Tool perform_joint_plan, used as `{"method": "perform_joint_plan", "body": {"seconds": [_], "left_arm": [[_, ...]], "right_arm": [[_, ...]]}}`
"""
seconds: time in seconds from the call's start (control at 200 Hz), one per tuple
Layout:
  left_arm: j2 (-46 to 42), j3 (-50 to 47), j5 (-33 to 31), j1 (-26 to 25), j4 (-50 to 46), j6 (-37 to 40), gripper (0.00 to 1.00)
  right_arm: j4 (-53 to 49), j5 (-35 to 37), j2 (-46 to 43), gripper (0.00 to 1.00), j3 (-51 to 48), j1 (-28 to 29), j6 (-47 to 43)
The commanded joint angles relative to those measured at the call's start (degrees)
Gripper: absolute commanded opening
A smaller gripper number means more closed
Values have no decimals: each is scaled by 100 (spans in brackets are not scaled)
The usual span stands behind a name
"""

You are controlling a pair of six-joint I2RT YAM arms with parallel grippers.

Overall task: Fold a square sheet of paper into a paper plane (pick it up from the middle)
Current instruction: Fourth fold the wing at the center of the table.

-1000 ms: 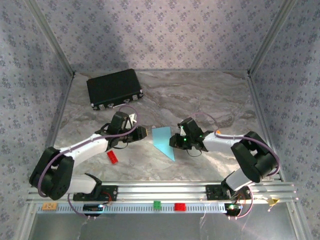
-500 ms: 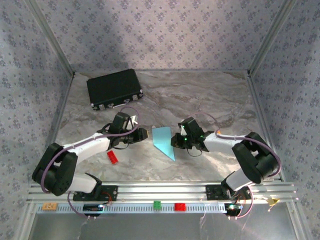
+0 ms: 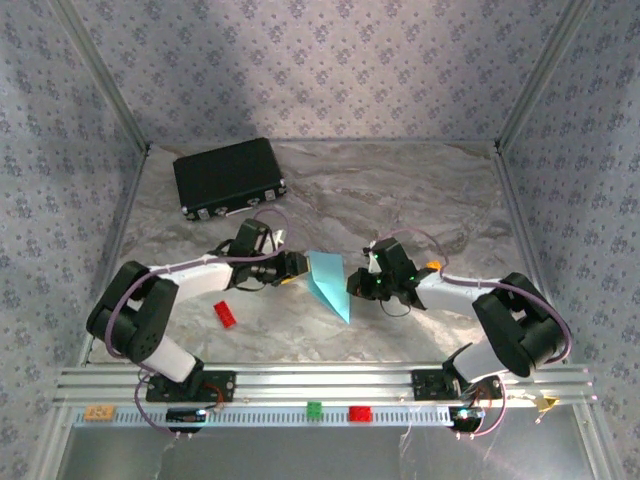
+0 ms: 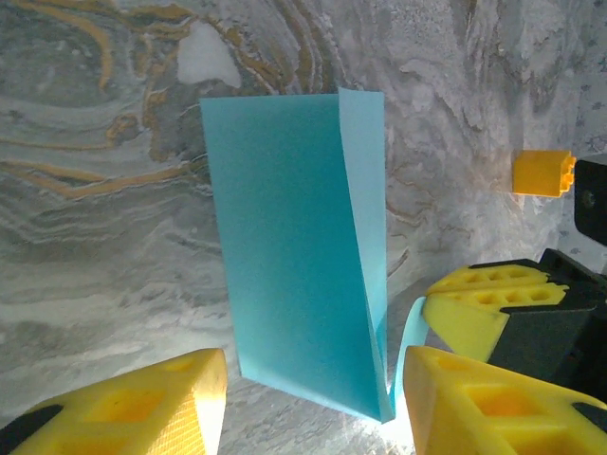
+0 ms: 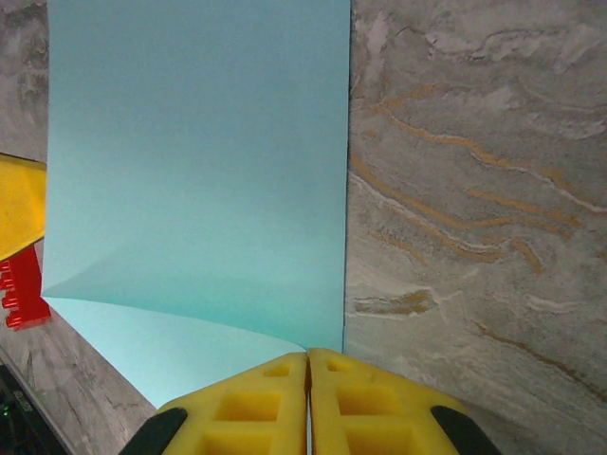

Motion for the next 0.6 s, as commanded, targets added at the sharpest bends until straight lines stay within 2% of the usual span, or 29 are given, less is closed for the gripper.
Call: {"method": "perform_joint_plan", "body": {"seconds": [0.0, 0.42, 0.535, 0.6], "left_arm": [[141, 213, 316, -28, 270, -85, 53], [899, 566, 742, -158, 533, -310, 54], [1115, 592, 870, -180, 776, -481, 46], [1169, 602, 929, -202, 866, -548, 36]], "right_arm": [[106, -95, -128, 10, -67, -38, 72], [125, -128, -107, 10, -66, -89, 62], [116, -144, -106, 10, -68, -83, 70], [94, -144, -115, 11, -68, -84, 64]]}}
